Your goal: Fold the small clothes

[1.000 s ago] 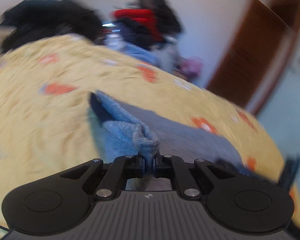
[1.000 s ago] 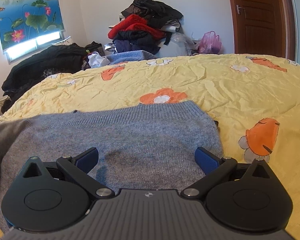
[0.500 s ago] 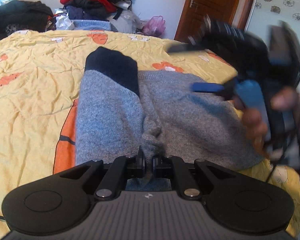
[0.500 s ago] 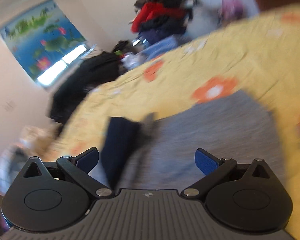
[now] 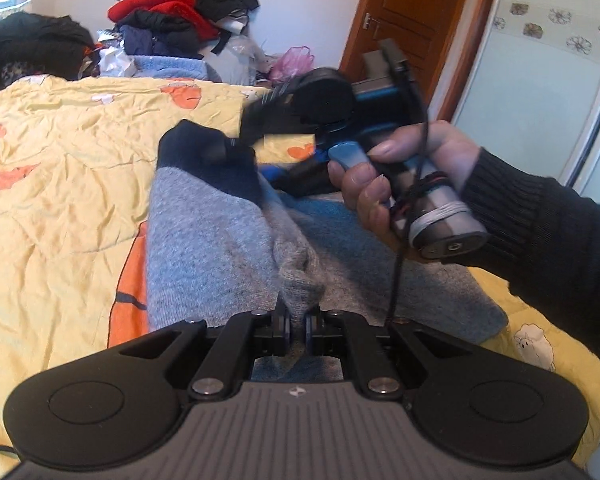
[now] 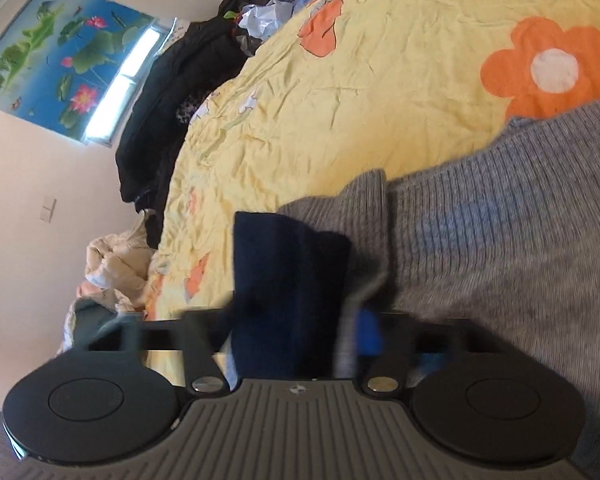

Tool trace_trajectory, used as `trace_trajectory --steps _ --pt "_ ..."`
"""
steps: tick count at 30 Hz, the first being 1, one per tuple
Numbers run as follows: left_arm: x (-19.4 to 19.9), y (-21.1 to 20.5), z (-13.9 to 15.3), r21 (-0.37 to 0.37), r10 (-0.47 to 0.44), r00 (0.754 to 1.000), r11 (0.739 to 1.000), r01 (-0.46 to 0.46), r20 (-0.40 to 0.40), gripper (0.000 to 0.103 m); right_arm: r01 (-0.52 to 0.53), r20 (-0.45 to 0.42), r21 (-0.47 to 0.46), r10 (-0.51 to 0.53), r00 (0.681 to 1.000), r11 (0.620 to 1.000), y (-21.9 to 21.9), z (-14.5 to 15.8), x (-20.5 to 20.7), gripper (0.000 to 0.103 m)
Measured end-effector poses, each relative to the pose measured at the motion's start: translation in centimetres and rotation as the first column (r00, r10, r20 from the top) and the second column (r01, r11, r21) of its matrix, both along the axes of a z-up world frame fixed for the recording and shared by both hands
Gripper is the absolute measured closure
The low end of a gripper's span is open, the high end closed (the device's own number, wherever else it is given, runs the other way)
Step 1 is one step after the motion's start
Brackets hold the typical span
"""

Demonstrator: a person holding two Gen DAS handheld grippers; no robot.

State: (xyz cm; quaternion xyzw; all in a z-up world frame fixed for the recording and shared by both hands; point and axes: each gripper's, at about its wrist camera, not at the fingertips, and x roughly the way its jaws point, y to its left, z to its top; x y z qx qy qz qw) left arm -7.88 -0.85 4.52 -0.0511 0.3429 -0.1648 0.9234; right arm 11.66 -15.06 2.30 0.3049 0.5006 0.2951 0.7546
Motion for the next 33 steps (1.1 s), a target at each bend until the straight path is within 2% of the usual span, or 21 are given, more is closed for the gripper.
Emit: trace_trajectory --steps 1,6,8,11,14,17,18,19,21,23,24,25,26,27,28,30,33 --pt "0.0 -0.4 0.2 0.005 -0.016 1.000 1.000 0.016 0.004 0.097 -0.020 0.015 -0.005 0.021 1.000 1.000 -0.3 0.1 0.1 0.081" --pt "0.7 -3.6 1.7 -0.010 -0.135 0.990 0.991 0.135 0.031 0.097 -0.095 0.189 -0.118 0.116 0.975 0.988 -2.9 4.3 -1.0 0.081" --pt "1.2 -5.7 2.2 -0.023 -0.199 0.979 0.979 0.200 0.046 0.097 -0.097 0.242 -0.180 0.140 0.960 0.979 -5.6 6.4 -0.9 0.082" --pt "1.7 -9.5 1.8 -0.029 -0.309 0.949 0.950 0.311 0.060 0.097 -0.079 0.283 -0.272 0.158 0.946 0.959 -9.6 8.2 -0.8 0.082" --pt "2.8 -13.0 -0.5 -0.026 -0.378 0.926 0.926 0.377 -0.010 0.097 -0.038 0.261 -0.324 0.127 0.957 0.945 -13.5 7.5 -0.8 0.082" --pt "3.6 -14.9 -2.8 0.023 -0.396 0.915 0.917 0.399 -0.079 0.096 0.009 0.222 -0.352 0.074 0.972 0.936 -15.7 4.6 -1.1 0.081" --pt "3.7 -15.0 -3.1 0.018 -0.402 0.912 0.914 0.405 -0.080 0.096 0.031 0.216 -0.346 0.047 0.975 0.938 -16.2 3.5 -1.4 0.078" --pt "3.8 -14.8 -3.0 0.006 -0.408 0.910 0.912 0.409 -0.072 0.095 0.063 0.214 -0.327 0.009 0.977 0.943 -16.7 2.8 -1.6 0.067" --pt "3.7 -14.2 -2.4 -0.038 -0.441 0.896 0.898 0.439 -0.061 0.087 0.136 0.231 -0.280 -0.071 0.970 0.950 -17.6 2.1 -2.1 0.054" --pt "3.1 -12.8 -1.3 -0.091 -0.487 0.873 0.871 0.482 -0.037 0.072 0.200 0.236 -0.226 -0.146 0.961 0.953 -18.5 2.4 -2.5 0.033" --pt "2.6 -11.8 -0.5 -0.101 -0.495 0.869 0.865 0.492 -0.009 0.067 0.233 0.253 -0.195 -0.180 0.951 0.953 -19.1 2.9 -2.9 0.030" --pt "1.9 -10.6 0.3 -0.091 -0.488 0.872 0.868 0.489 0.034 0.051 0.264 0.278 -0.172 -0.210 0.937 0.949 -19.6 3.5 -3.4 0.029" --pt "0.7 -9.6 1.1 -0.061 -0.465 0.880 0.880 0.472 0.094 0.031 0.281 0.295 -0.149 -0.229 0.928 0.948 -20.1 4.2 -3.7 0.029" --pt "-0.4 -8.5 1.7 -0.018 -0.437 0.885 0.895 0.445 0.158 0.023 0.278 0.297 -0.119 -0.233 0.926 0.953 -20.5 4.7 -4.0 0.029" --pt "-1.3 -7.5 2.1 0.022 -0.418 0.883 0.906 0.424 0.213 0.017 0.259 0.289 -0.091 -0.224 0.931 0.962 -20.8 5.1 -4.1 0.029" --pt "-1.4 -6.0 2.4 0.084 -0.410 0.874 0.911 0.403 0.260 0.017 0.217 0.268 -0.083 -0.188 0.945 0.973 -20.3 5.4 -4.1 0.030" --pt "0.0 -5.8 1.2 0.135 -0.362 0.908 0.931 0.340 0.212 0.017 0.169 0.247 -0.143 -0.130 0.960 0.975 -18.5 4.7 -3.5 0.034"
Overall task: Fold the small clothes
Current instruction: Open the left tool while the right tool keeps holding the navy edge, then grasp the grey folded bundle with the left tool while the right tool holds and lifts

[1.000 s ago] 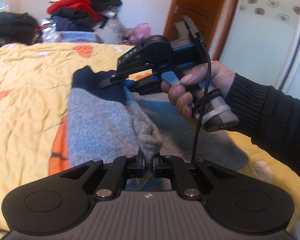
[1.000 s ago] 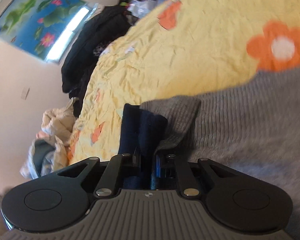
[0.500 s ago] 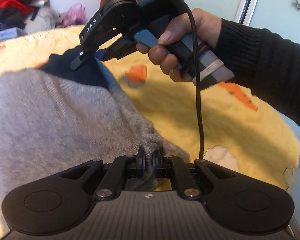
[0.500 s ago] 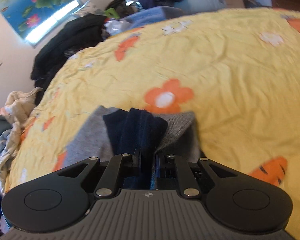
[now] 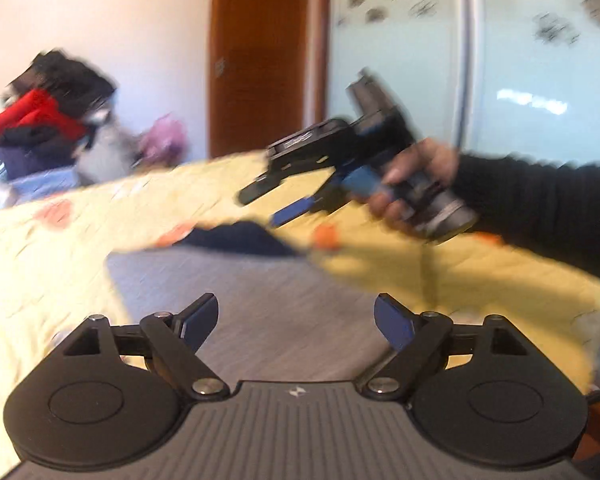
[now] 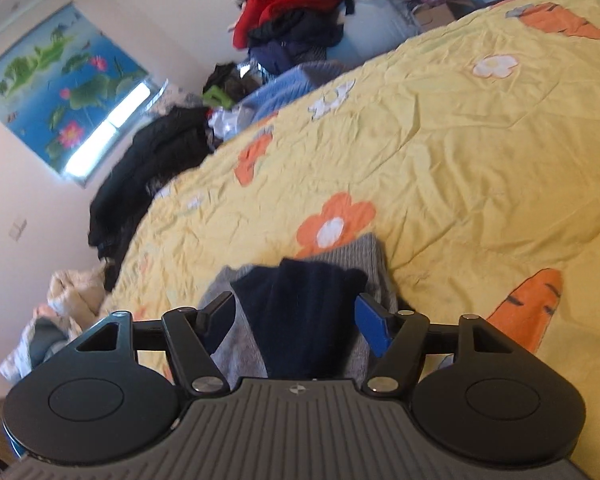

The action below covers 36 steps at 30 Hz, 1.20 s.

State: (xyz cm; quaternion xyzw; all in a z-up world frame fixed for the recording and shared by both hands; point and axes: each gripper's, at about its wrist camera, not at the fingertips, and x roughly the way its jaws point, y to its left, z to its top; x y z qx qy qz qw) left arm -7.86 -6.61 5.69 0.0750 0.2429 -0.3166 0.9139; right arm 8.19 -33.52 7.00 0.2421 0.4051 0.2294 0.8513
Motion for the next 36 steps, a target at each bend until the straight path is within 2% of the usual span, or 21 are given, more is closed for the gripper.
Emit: trace_trajectory --steps 3,4,5,6,10,13,15,17,19,20,21,23,25,27,28,29,31,33,34,35,36 --pt "1.7 -0.4 -1.2 -0.007 0.039 0.997 0.999 -0.040 -0.062 0.017 0.006 -0.063 -0.050 -0.010 0.998 0.999 1.2 -1.9 1.3 0.037" --pt "1.9 -0.6 -1.5 -0.013 0.036 0.996 0.999 -0.038 -0.085 0.017 0.012 -0.071 -0.069 -0.017 0.997 0.998 1.4 -2.6 1.5 0.046" --pt "2.3 -1.0 -2.0 -0.014 0.032 0.994 0.999 -0.033 -0.107 0.017 0.015 -0.064 -0.095 -0.021 0.998 0.995 1.7 -3.0 1.6 0.073" --pt "2.7 -1.5 -2.6 -0.014 0.023 0.991 1.000 -0.025 -0.134 0.017 0.004 -0.062 -0.104 -0.011 0.998 0.995 1.9 -3.2 1.7 0.090" --pt "3.9 -3.2 -4.8 -0.013 -0.014 0.975 1.000 0.012 -0.220 0.017 0.005 0.001 -0.150 -0.005 1.000 0.989 1.2 -2.3 0.7 0.090" --pt "2.9 -3.6 -5.5 0.035 -0.011 0.988 0.999 0.017 -0.152 0.016 0.046 -0.035 -0.109 -0.051 0.998 0.993 -0.7 -3.8 1.1 0.090" --pt "2.7 -3.6 -4.9 0.035 -0.025 0.988 0.999 0.031 -0.155 0.016 0.077 -0.033 -0.063 -0.079 0.996 0.995 -1.0 -3.9 0.6 0.085" --pt "2.4 -1.9 -3.4 -0.038 -0.031 0.986 0.999 0.025 -0.166 0.016 0.094 -0.039 -0.011 -0.094 0.995 0.996 -1.4 -3.3 -0.3 0.046" --pt "2.5 0.8 -1.5 -0.131 0.000 0.988 0.991 -0.021 -0.157 0.016 0.104 -0.013 0.042 -0.103 0.995 0.994 -2.1 -2.2 -1.7 0.015" --pt "2.9 2.3 -0.9 -0.174 0.031 0.986 0.983 -0.060 -0.164 0.015 0.122 0.009 0.054 -0.122 0.992 0.991 -2.5 -1.8 -2.4 0.006" --pt "3.7 3.8 -0.5 -0.222 0.078 0.979 0.968 -0.120 -0.188 0.015 0.134 0.017 0.068 -0.135 0.991 0.989 -3.1 -1.7 -3.0 0.006" --pt "6.7 6.9 -0.9 -0.310 0.180 0.935 0.909 -0.277 -0.307 0.015 0.130 -0.028 0.100 -0.128 0.991 0.986 -3.9 -2.6 -3.2 0.010" --pt "10.2 9.4 -2.8 -0.355 0.271 0.844 0.816 -0.457 -0.463 0.016 0.146 -0.097 0.091 -0.138 0.986 0.985 -4.0 -4.2 -3.0 0.015" --pt "13.6 10.9 -5.2 -0.376 0.253 0.742 0.735 -0.564 -0.621 0.016 0.137 -0.094 0.124 -0.126 0.988 0.983 -3.6 -5.1 -3.0 0.016" --pt "14.9 11.3 -6.3 -0.398 0.207 0.710 0.708 -0.583 -0.672 0.016 0.133 -0.109 0.149 -0.118 0.987 0.980 -3.3 -5.3 -2.9 0.016" --pt "15.7 11.5 -7.0 -0.431 0.165 0.703 0.687 -0.585 -0.692 0.017 0.131 -0.122 0.175 -0.111 0.986 0.976 -3.0 -5.6 -2.7 0.016" --pt "17.1 10.8 -7.5 -0.447 0.138 0.697 0.677 -0.585 -0.704 0.017 0.112 -0.123 0.194 -0.089 0.988 0.975 -2.1 -5.8 -2.6 0.016" --pt "18.1 9.6 -7.8 -0.448 0.096 0.686 0.690 -0.568 -0.721 0.036 0.098 -0.100 0.168 -0.082 0.992 0.981 -1.1 -5.7 -2.8 0.017" --pt "18.9 9.2 -7.8 -0.414 0.099 0.664 0.711 -0.568 -0.741 0.056 0.098 -0.099 0.148 -0.084 0.992 0.984 -0.7 -5.5 -2.8 0.026" --pt "19.3 8.8 -7.9 -0.379 0.122 0.654 0.730 -0.569 -0.747 0.062 0.098 -0.109 0.123 -0.085 0.990 0.988 -0.3 -5.5 -2.7 0.049" --pt "19.3 8.3 -7.6 -0.367 0.133 0.663 0.745 -0.557 -0.737 0.063 0.095 -0.136 0.097 -0.081 0.987 0.991 0.1 -5.8 -2.5 0.059"
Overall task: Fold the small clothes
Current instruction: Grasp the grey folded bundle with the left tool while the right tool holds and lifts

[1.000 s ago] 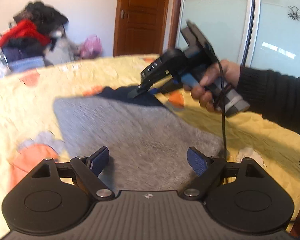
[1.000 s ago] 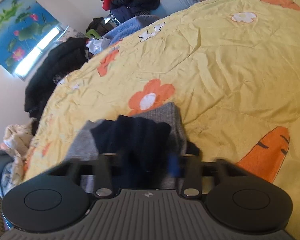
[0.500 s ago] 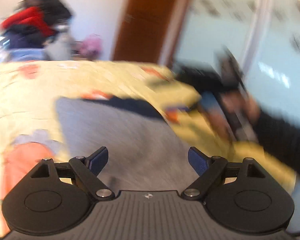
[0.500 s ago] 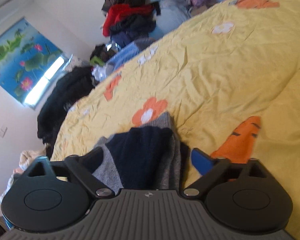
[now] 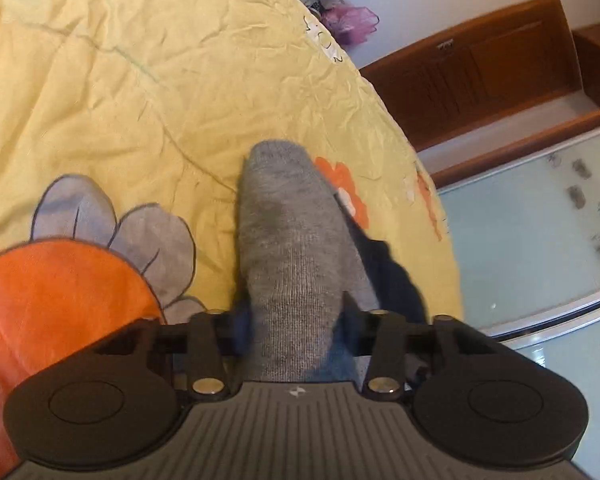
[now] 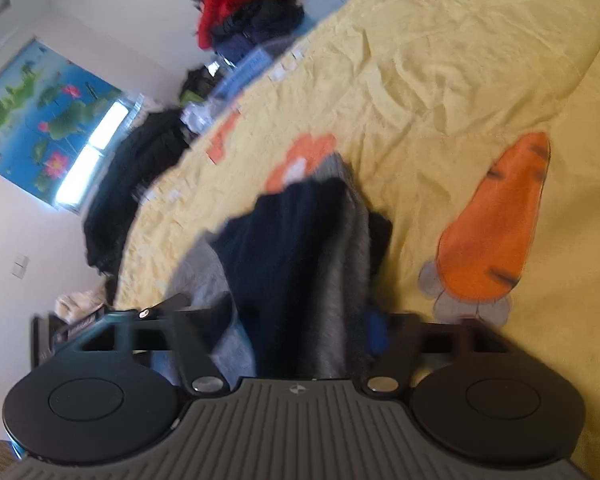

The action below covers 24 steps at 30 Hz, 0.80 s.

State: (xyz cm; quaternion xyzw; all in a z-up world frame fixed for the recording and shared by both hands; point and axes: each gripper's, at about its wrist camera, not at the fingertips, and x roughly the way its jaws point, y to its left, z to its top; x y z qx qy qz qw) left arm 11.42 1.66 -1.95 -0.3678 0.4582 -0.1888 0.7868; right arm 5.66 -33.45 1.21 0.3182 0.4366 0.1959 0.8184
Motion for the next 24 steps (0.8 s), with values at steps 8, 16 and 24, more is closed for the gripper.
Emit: trace_trajectory --steps 8,16,24 --pt "-1.2 1.5 5.9 0.200 -0.055 0.982 0.980 0.017 0.183 0.072 -0.027 0.072 0.015 0.026 0.997 1.000 2.9 2.2 -0.1 0.066" --pt "1.3 7.9 5.0 0.296 0.095 0.989 0.947 -0.124 0.111 0.065 0.004 0.022 0.036 -0.005 1.000 0.999 8.2 0.5 4.2 0.041" --pt "-9.2 9.4 4.7 0.156 -0.022 0.984 0.988 -0.007 0.179 0.033 -0.060 -0.009 0.059 0.060 0.998 0.996 5.3 0.1 -1.1 0.029"
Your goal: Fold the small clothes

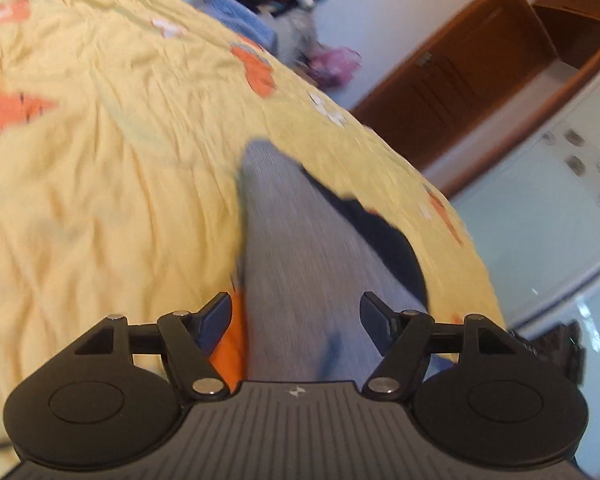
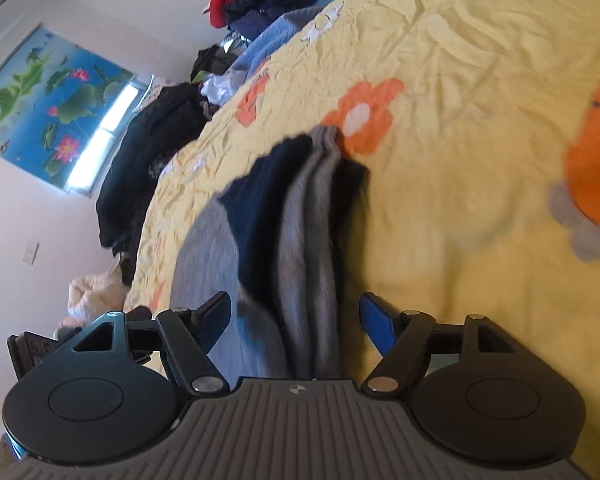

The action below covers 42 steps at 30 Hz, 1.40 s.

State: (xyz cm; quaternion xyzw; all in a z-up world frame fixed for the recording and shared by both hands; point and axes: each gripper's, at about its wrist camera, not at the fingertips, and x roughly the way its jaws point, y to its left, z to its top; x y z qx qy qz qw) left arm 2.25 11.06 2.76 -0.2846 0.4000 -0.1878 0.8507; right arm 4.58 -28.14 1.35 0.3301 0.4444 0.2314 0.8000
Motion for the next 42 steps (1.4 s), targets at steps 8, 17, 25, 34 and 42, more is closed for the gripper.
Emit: trace_trajectory --steps 8,17,25,34,42 --pt "-2.2 -2.4 -2.2 0.005 -0.090 0.993 0.996 0.091 -0.073 0.081 -0.115 0.003 -0.040 0.115 0.993 0.993 1.3 0.0 -4.9 0.053" --pt "-2.6 -0.4 -0.9 0.136 -0.074 0.995 0.987 0.083 -0.065 0.088 -0.237 0.052 -0.179 0.250 0.967 0.955 4.6 1.1 -7.0 0.077" --pt "-6.1 -2.1 3.3 0.340 -0.075 0.986 0.940 0.021 0.146 0.054 -0.108 0.078 -0.080 0.114 0.990 0.991 1.0 3.3 -5.9 0.043" --pt "-4.9 -8.5 1.0 0.450 -0.214 0.958 0.886 0.109 0.189 0.023 -0.027 0.059 -0.053 0.030 0.998 0.998 4.0 3.9 3.7 0.044" --pt "-5.9 -9.5 -1.3 0.495 -0.253 0.952 0.858 0.137 0.174 0.023 -0.053 0.073 -0.190 0.068 0.995 0.980 4.6 1.6 3.9 0.091"
